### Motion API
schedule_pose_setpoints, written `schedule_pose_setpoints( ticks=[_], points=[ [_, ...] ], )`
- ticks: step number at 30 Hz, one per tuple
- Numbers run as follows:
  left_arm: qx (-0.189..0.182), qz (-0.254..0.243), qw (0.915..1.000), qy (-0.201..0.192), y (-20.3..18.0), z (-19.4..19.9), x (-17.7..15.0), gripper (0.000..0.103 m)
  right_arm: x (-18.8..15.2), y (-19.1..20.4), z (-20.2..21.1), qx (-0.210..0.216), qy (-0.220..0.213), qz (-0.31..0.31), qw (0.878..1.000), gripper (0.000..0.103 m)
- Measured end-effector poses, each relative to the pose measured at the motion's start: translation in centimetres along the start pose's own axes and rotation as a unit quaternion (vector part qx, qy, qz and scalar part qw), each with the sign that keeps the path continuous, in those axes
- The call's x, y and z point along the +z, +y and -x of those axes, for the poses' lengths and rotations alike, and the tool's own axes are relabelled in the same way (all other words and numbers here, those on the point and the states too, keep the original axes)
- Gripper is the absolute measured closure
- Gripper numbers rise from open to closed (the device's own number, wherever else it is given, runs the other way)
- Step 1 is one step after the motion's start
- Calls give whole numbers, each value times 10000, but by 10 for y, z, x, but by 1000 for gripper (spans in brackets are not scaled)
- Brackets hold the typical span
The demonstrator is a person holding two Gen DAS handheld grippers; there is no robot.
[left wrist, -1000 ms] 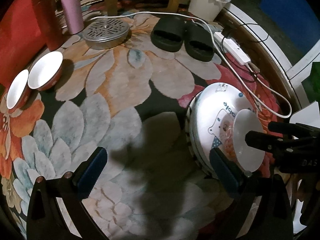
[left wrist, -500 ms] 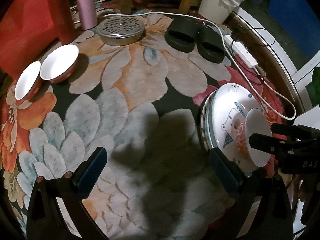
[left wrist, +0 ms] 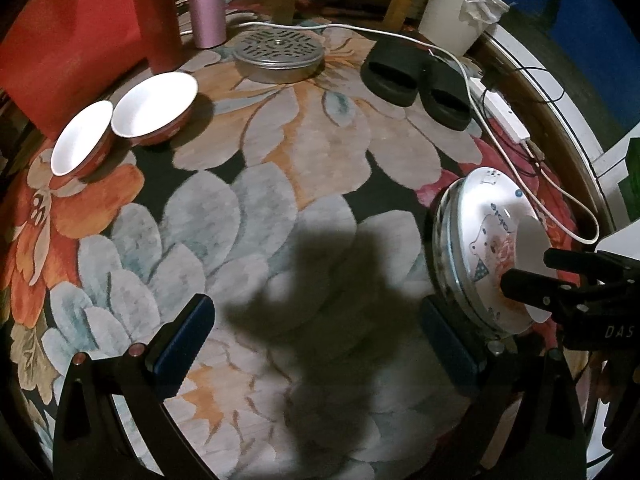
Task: Organize plates and bowls
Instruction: 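Withdraw the right gripper from the stack toward the remaining bowls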
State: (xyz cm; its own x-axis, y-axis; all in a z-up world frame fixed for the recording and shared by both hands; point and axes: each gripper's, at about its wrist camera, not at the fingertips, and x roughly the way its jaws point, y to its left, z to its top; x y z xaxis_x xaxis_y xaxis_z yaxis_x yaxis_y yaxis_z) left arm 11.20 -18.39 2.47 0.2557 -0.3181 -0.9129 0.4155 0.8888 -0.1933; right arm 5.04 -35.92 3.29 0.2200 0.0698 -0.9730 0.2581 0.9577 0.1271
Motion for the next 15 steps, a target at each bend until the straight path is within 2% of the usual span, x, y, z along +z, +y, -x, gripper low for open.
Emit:
schedule_pose_setpoints(
  ticks=[13,15],
  points=[
    [72,345,9994,-19,39,-5,-12,1,1,31,-14,39,68,243,9997,5],
    [83,437,9990,-30,47,-8,-12,1,2,36,-18,14,74,296,9995,3]
  ],
)
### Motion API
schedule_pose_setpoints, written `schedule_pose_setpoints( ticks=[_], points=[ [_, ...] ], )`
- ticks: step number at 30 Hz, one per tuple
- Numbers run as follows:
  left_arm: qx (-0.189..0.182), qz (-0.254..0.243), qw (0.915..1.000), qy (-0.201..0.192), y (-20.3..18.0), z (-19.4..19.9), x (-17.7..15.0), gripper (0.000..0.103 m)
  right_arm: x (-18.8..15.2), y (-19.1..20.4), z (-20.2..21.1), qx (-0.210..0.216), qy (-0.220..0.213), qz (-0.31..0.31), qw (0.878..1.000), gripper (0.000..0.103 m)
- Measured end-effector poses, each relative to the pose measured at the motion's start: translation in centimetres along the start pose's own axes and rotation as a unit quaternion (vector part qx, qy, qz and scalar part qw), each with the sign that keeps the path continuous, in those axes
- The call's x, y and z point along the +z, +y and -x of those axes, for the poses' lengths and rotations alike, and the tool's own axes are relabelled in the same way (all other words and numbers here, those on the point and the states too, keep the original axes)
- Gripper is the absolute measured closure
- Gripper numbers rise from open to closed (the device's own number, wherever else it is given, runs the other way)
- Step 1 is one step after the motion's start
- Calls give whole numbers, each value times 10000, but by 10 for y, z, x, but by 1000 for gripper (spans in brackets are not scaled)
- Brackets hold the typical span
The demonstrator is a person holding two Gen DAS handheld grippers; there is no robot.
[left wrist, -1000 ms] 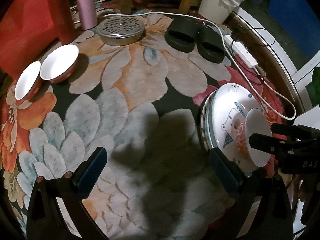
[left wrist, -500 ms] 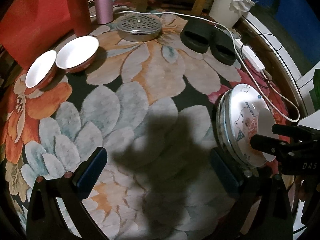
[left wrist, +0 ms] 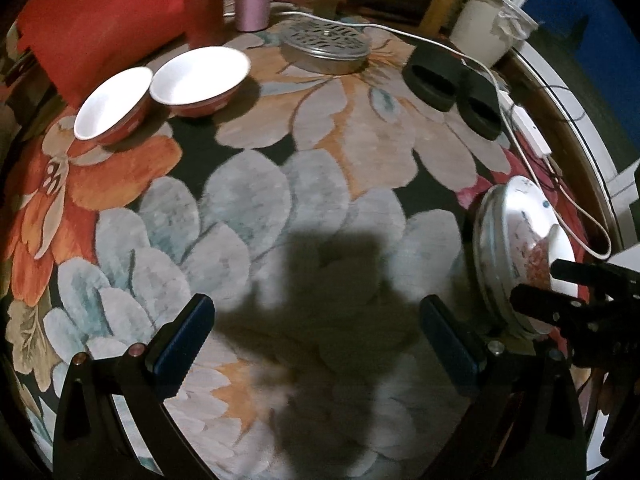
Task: Organize plates and bowls
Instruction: 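Withdraw the right gripper from the stack toward the remaining bowls, then grasp the rim of another white bowl with the right gripper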
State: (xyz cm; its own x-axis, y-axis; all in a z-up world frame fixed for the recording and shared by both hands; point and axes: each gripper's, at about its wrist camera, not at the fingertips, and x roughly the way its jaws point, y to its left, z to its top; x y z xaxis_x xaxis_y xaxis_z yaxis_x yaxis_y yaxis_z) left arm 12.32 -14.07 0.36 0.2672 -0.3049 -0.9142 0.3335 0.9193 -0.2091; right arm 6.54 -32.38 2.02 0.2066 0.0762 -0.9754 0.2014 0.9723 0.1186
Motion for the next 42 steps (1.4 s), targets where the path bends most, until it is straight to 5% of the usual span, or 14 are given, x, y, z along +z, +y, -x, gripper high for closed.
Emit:
schedule_pose_setpoints(
  ticks=[13,27,33,40,42],
  points=[
    [-23,854,9962,-148,59,-22,16,1,39,25,1,-95,-452,415,9981,0],
    [327,1706,9838,-439,145,-16,56,1,140,108,-55,644,-283,912,9933,3],
    [502,1944,9785,-463,177,-16,63,1,186,146,-99,822,-129,721,9939,35],
    [528,1984,9780,-369,189,-22,55,1,208,159,-127,1241,-9,44,9923,53],
    [525,1983,9782,-338,189,-23,55,1,207,163,-136,1259,146,48,9919,80]
  ],
)
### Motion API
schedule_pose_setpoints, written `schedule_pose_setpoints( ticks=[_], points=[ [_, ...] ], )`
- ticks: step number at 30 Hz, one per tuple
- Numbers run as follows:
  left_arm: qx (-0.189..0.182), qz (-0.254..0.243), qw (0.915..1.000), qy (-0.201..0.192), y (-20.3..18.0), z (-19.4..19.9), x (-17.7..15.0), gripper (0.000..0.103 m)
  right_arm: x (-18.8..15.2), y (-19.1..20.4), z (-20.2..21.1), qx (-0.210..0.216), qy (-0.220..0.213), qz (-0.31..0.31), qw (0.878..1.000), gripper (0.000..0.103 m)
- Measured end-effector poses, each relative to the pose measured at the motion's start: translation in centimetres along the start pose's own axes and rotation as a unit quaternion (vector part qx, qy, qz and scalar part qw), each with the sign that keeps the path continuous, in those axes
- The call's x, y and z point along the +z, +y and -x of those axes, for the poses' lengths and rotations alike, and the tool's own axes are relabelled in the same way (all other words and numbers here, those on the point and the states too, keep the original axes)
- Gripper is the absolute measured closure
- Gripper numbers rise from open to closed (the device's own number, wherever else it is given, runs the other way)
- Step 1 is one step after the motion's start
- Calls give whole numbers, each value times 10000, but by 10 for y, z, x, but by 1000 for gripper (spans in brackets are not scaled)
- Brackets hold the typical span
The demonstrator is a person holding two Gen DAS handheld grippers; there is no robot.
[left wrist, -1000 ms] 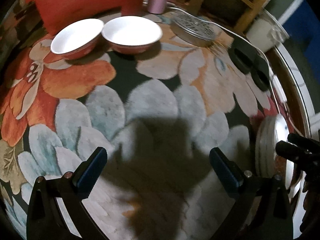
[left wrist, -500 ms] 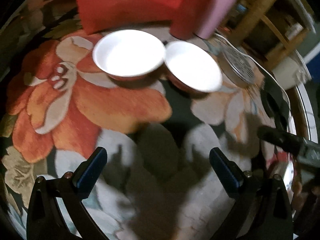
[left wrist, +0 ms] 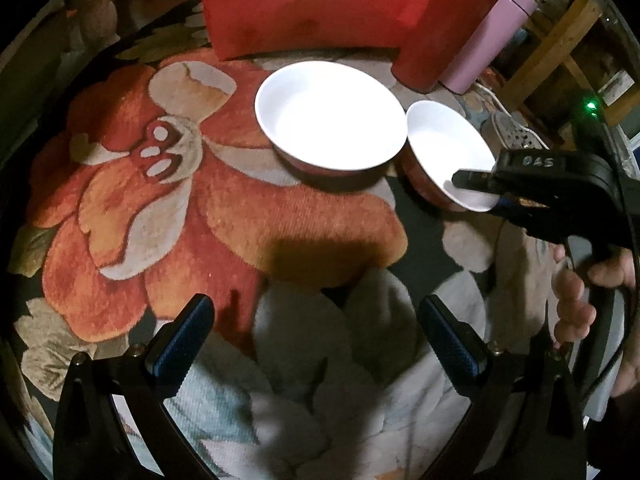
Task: Organize plates and bowls
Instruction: 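Grasp the rim of another white bowl with the right gripper, then lift the white bowl and carry it toward the plate stack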
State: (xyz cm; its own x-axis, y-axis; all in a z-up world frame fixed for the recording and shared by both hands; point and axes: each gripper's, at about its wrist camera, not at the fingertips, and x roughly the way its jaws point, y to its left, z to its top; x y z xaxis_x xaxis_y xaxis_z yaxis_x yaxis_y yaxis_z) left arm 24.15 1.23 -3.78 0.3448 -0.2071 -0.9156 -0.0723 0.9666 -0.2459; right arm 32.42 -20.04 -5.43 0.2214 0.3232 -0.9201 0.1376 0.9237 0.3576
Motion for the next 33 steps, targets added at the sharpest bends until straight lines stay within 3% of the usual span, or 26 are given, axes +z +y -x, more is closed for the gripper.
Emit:
schedule_pose_setpoints(
  ticks=[1,5,13,15,18,20,21,22,23,33],
  points=[
    [-3,9,10000,22,1,-1,-1,1,-2,0,-4,6,87,-3,10000,84],
    [-27,-21,10000,11,-1,1,-2,1,-8,-5,-1,220,128,10,9997,85],
    [-130,-38,9999,3,-3,3,-10,7,-55,-14,14,846,950,450,9909,91],
    [-168,-68,9998,108,-7,-2,-11,16,-73,-10,15,876,1222,797,9854,91],
    [-259,-168,9988,370,-14,-16,-17,22,-91,-1,17,771,1263,1212,9815,91],
    [-295,-296,9974,581,-21,-26,-23,52,-95,4,19,649,1172,1329,9820,88],
    [-224,-440,9978,437,-26,-23,-25,57,-96,4,19,618,1138,1328,9826,88],
    [-374,-490,9968,506,-29,-24,-27,83,-96,3,20,556,1092,1300,9839,88],
    [-508,-453,9960,575,-31,-25,-26,89,-96,4,20,524,1046,1273,9849,87],
    [-626,-765,9945,333,-49,16,-39,89,-112,8,44,224,821,1253,9885,91]
  ],
)
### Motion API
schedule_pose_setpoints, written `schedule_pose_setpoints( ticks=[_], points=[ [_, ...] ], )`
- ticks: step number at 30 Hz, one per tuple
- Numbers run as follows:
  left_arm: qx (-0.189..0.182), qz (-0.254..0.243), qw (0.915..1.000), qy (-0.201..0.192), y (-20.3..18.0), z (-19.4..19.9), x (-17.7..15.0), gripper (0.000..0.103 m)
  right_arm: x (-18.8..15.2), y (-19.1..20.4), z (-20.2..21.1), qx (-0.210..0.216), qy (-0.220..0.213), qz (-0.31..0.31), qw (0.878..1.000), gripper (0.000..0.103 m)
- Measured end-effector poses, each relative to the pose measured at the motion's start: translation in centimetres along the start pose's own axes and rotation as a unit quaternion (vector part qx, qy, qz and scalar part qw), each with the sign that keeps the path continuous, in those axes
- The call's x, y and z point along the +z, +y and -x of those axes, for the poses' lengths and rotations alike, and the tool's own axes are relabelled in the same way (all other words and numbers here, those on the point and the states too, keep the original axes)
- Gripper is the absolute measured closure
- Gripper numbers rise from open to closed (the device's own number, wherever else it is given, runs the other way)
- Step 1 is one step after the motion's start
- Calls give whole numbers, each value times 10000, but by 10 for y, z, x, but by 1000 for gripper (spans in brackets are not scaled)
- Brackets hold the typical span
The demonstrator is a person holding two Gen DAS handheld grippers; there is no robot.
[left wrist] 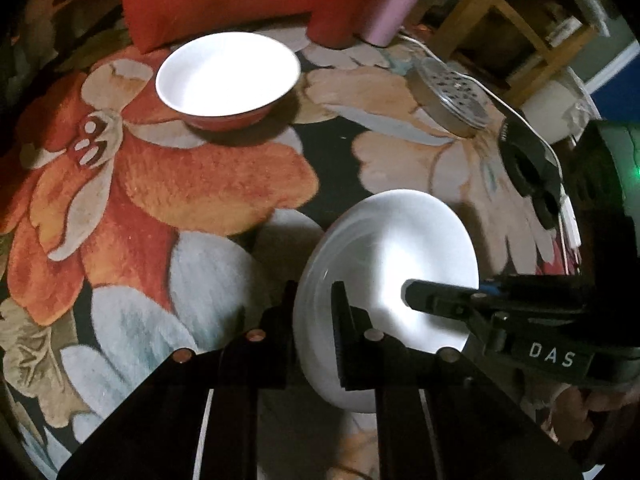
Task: Organize plates and bowls
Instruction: 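Lift the white bowl and carry it toward the plate stack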
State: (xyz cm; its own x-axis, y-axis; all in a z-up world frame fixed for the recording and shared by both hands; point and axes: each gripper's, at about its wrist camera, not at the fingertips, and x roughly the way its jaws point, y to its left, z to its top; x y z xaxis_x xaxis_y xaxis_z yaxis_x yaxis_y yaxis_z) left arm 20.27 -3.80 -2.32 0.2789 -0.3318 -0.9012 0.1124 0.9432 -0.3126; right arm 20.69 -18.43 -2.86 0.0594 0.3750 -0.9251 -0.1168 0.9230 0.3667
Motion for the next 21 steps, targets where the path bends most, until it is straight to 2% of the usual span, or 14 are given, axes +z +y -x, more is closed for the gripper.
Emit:
schedule_pose_setpoints(
  ticks=[12,21],
  points=[
    [-221,-512,9984,-8,-63,59,-24,89,-53,6,86,-447,-69,-151,9989,90],
    [-375,-1030,9940,-57,-131,85,-31,89,-100,-26,147,-308,-690,-951,9926,90]
  ],
)
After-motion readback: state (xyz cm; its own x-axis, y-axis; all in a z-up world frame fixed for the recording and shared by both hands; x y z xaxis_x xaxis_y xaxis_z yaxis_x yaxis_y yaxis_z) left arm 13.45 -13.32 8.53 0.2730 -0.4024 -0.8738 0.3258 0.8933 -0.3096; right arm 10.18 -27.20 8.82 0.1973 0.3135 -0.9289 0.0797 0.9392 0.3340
